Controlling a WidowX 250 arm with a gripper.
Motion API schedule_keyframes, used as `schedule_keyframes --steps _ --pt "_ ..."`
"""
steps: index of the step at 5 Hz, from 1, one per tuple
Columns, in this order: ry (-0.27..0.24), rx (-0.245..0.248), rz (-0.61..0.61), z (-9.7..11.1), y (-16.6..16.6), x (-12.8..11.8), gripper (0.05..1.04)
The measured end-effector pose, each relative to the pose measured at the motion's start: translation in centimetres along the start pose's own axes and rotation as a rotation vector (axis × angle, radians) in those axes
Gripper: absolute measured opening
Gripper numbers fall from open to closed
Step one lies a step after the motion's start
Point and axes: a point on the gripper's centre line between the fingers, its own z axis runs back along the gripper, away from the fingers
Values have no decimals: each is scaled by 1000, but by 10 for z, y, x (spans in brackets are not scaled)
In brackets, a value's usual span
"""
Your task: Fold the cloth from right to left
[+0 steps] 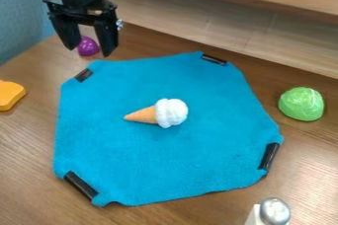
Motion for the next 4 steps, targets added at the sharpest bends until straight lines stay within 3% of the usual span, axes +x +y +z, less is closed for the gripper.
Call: schedule_keyframes --steps 1,4 --pt "31 -7 7 -10 0 -3 1001" --pt "72 -48 -177 -28 -93 3 1001"
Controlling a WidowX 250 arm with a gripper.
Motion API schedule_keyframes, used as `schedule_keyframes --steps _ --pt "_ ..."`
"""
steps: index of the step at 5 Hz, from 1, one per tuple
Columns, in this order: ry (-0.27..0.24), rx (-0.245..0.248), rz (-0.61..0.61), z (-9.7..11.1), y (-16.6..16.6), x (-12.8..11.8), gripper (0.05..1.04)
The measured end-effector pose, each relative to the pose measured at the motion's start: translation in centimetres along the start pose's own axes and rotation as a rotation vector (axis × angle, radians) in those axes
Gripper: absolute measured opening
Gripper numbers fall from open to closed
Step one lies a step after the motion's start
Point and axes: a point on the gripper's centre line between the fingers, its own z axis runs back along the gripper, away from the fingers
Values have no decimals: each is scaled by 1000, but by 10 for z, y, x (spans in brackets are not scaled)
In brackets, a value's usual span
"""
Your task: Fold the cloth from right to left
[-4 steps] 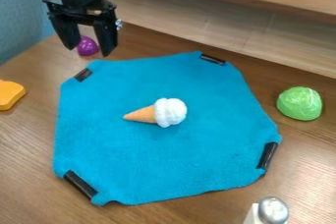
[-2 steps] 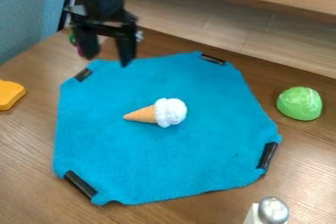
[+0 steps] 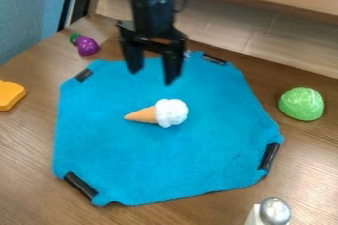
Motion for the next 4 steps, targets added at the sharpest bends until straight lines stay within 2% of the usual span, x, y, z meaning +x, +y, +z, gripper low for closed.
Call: schedule_keyframes --steps 2,4 --pt "34 -40 -136 -24 -70 14 1000" --pt "54 -27 -207 -44 -113 23 1001"
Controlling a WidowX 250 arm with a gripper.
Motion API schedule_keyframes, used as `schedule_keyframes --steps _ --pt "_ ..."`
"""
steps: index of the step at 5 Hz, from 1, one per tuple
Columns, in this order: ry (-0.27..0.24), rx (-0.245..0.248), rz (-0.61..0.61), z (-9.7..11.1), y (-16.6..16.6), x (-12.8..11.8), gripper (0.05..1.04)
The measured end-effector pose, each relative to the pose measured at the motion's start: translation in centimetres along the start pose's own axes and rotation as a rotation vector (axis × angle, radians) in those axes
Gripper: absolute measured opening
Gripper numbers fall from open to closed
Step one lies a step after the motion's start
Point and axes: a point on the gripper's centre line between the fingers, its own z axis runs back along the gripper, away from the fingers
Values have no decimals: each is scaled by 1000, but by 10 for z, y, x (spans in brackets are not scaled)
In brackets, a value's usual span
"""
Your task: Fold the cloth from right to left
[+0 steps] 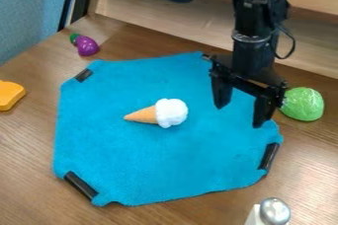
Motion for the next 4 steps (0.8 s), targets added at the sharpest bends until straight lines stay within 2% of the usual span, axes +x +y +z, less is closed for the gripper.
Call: schedule_keyframes --steps 1,2,4 --pt "13 8 9 -15 -14 9 1001" --pt "9 23 22 -21 -28 17 1001" --pt "18 52 56 -34 -48 16 1001"
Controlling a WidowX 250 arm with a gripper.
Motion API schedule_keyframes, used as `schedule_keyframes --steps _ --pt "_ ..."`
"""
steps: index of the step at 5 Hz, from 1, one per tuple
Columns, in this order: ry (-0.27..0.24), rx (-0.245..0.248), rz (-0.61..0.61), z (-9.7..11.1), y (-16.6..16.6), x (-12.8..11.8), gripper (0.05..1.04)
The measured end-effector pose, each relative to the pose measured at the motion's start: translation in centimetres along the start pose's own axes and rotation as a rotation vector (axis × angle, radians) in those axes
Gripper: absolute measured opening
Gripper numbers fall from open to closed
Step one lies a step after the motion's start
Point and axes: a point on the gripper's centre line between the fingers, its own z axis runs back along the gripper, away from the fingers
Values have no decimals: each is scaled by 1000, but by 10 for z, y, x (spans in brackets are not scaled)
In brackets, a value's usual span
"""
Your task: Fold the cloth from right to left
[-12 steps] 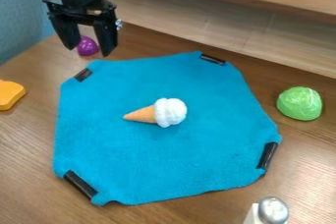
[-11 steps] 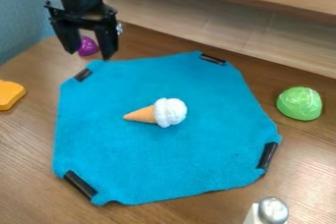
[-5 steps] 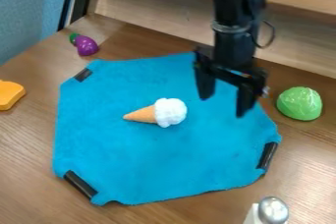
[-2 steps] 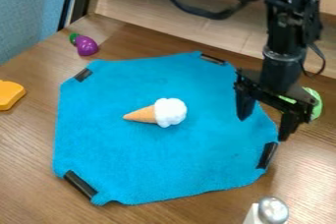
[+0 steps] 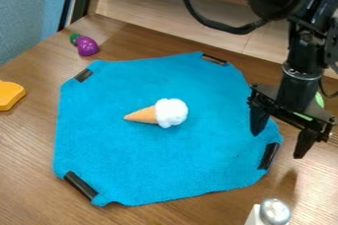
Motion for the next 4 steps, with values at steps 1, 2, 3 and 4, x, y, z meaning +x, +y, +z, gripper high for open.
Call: schedule_keyframes --steps 1,2,3,4 --pt "-2 8 19 -5 -2 -2 1001" --pt "15 27 33 -18 1 -8 1001" --pt "8 26 38 -21 -1 -9 1001" --pt "3 24 46 -22 -1 -9 965"
